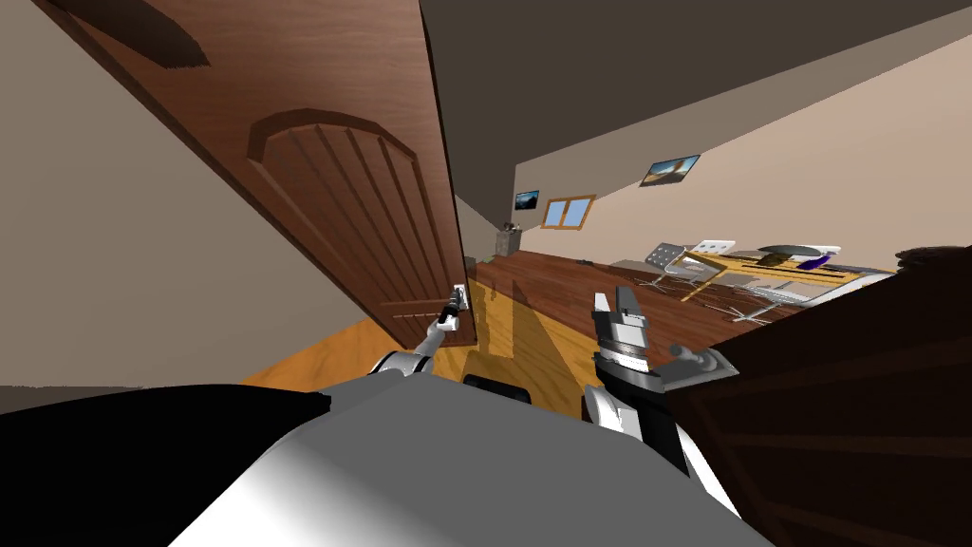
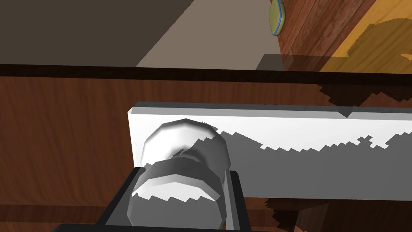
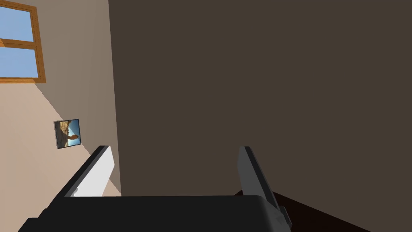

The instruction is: Push the door open

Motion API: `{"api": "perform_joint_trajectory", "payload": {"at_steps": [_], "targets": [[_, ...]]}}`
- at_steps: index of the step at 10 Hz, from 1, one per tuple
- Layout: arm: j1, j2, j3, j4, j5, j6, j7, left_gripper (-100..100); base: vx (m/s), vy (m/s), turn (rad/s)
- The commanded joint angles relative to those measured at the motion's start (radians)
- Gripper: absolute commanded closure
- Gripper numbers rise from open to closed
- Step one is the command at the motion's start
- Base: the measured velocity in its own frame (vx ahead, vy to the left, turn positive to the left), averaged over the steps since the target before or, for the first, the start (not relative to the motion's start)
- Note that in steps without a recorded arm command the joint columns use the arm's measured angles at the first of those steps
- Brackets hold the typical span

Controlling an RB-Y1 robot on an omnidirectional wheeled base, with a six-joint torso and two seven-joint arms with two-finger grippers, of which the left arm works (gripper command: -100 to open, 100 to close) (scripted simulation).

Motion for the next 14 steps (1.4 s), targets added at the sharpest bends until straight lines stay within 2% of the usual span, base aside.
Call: {"api": "perform_joint_trajectory", "payload": {"at_steps": [1,3,4,5,6,14], "targets": [[-0.006,0.020,0.023,0.028,0.007,-0.021,-0.001,100,0.192,-0.109,0.059],[-0.004,0.029,0.047,0.032,0.014,-0.024,-0.008,100,0.194,-0.092,0.071],[-0.004,0.029,0.047,0.022,0.014,-0.024,-0.008,100,0.118,-0.045,0.049],[-0.004,0.029,0.047,0.032,0.014,-0.024,-0.008,100,0.052,0.000,-0.005],[-0.002,0.038,0.071,0.037,0.021,-0.026,-0.015,100,0.130,-0.085,0.048],[0.005,0.068,0.150,0.053,0.044,-0.034,-0.038,100,0.185,-0.086,0.066]]}}
